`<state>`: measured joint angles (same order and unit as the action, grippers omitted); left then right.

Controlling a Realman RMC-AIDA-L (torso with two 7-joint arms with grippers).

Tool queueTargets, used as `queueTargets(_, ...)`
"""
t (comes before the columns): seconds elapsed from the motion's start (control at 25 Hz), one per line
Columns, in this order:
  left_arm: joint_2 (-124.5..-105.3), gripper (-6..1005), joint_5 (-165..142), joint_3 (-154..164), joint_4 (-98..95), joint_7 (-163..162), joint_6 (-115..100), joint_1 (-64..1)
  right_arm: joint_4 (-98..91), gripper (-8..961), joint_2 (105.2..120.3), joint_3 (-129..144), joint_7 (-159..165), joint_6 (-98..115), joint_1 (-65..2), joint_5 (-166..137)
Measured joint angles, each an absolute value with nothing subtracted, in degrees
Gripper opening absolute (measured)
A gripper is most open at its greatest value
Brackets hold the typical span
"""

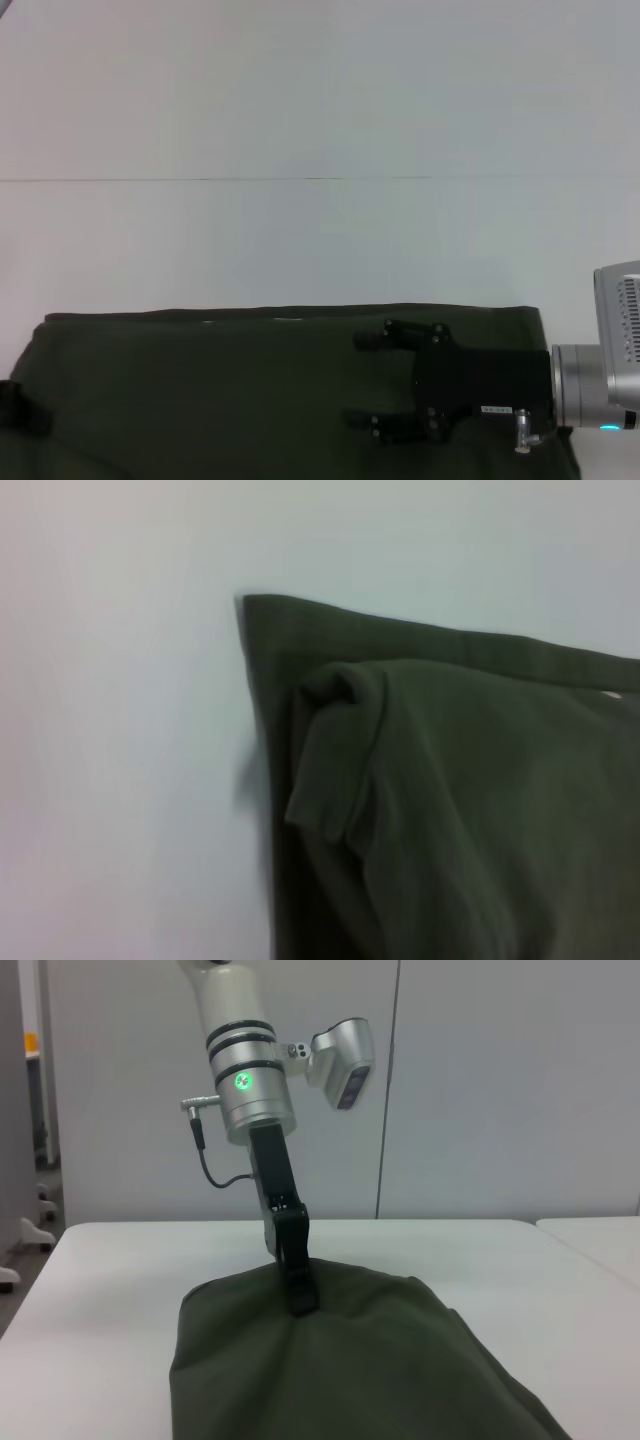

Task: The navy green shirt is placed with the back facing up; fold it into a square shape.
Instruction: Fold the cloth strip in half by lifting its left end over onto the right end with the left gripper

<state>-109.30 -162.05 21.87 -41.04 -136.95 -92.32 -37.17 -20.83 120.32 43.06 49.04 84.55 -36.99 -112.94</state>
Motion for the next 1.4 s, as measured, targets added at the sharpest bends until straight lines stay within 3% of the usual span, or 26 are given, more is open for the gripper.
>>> queueTargets(0.64,-105.53,42,-163.8,23.0,-48.3,-139.3,-93.2,-35.6,-21.1,875,120.23,43.5,49.0,85.1,-36.4,-110.9)
queueTargets(1.4,-106.53,44,-163.8,25.1,-48.4,-140.1,-91.2,-35.4,-20.6,874,120.23,44.1,48.9,85.2,-36.4,-111.3)
